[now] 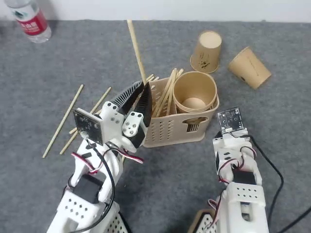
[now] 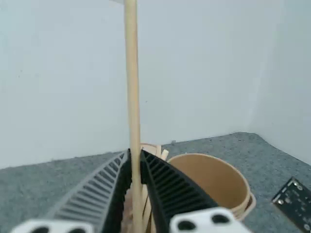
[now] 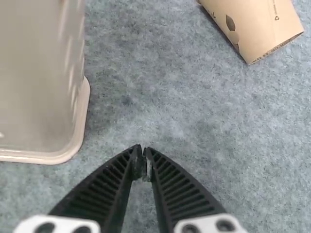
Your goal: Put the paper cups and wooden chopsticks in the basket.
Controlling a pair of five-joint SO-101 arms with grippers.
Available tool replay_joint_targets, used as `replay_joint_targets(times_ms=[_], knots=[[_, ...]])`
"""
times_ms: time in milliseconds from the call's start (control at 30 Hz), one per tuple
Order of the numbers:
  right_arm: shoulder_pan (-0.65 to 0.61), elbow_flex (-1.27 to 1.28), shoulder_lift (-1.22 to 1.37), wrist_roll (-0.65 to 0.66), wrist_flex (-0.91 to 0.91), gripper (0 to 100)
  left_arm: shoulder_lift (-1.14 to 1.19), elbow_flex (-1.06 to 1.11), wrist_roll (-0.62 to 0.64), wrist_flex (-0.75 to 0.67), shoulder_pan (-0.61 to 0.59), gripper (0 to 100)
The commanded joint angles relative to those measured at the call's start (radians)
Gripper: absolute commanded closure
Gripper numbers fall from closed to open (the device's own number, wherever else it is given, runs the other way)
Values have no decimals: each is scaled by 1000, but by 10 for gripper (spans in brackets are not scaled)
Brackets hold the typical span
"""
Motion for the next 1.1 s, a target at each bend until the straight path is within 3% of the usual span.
replay_joint_targets(times_ms=[0, 300, 567, 667, 867, 1067], knots=[[-8, -3, -15, 12, -21, 983, -12, 24, -6, -31, 0, 988], [-8, -3, -15, 12, -21, 983, -15, 41, 46, -25, -9, 895], [-8, -3, -15, 12, -21, 983, -21, -18, 103, 137, -48, 882], [-7, -3, -15, 12, -21, 983, -21, -91, 107, 292, -155, 885], [-2, -6, -15, 12, -19, 983, -23, -217, 112, 637, -529, 885], [1, -12, -16, 12, -21, 983, -21, -64, 112, 687, -703, 885]])
